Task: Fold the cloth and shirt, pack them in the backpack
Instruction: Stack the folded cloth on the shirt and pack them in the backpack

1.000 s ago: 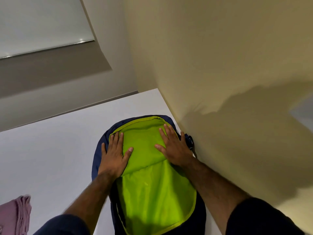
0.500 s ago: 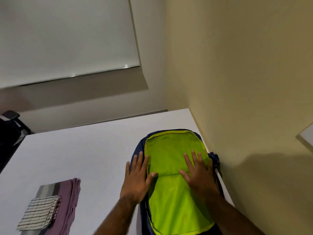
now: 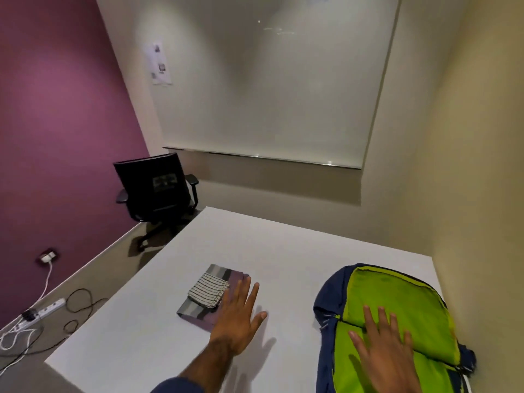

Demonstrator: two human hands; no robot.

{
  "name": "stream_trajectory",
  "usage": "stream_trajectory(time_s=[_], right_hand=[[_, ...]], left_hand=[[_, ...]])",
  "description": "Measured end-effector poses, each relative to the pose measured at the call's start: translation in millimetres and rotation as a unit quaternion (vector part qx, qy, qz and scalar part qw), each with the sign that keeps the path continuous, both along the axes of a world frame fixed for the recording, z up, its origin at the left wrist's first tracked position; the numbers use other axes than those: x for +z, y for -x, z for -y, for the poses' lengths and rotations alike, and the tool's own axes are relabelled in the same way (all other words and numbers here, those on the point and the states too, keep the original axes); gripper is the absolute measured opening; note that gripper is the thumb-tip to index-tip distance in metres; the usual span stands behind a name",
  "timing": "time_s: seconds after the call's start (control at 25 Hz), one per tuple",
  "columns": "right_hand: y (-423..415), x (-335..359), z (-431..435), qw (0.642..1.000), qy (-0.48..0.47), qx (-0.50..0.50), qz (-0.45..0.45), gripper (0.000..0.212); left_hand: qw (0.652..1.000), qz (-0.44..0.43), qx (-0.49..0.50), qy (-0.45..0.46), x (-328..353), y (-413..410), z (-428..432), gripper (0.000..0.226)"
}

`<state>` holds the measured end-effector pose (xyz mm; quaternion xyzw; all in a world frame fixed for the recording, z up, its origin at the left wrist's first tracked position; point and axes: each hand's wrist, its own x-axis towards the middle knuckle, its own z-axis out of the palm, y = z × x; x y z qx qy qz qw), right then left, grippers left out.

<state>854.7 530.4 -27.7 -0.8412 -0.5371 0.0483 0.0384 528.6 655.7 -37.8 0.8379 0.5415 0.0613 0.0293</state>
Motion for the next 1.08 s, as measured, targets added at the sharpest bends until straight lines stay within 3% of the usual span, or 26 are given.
stream_trajectory(time_s=[0.16,0.4,0.6,0.72,0.84,1.08], right_hand=[[57.6,27.9,-10.7,0.999,0.041,0.016,-0.001,0.096],[132.9,2.2,-36.9,0.999,-0.001,0.045,-0.018,0.075],[250.8,7.3,-58.0,0.997,0.058,0.046,-0.012,0.083],[303.7,11.5,-61.6,0.998,0.04,0.053,0.003,0.094],[333.2,21.2,-64.2,0.997,0.035,0.062,0.035,0.089],[360.5,21.8,-74.2,0.996,0.031,0.079,0.036,0.084]], left_hand=[[1.0,-0.018,0.011,-0.02,12.0,43.6,-3.9,0.072],[0.999,-0.011,-0.006,-0.047,3.2,111.3,-15.6,0.07],[0.998,-0.013,-0.025,-0.059,-7.2,214.5,-38.1,0.072],[1.0,-0.005,-0.007,-0.012,-7.9,274.4,-49.8,0.075],[0.999,-0.013,-0.008,0.032,-3.9,306.8,-55.5,0.075],[0.998,-0.011,-0.03,0.06,-6.2,301.3,-54.1,0.073]])
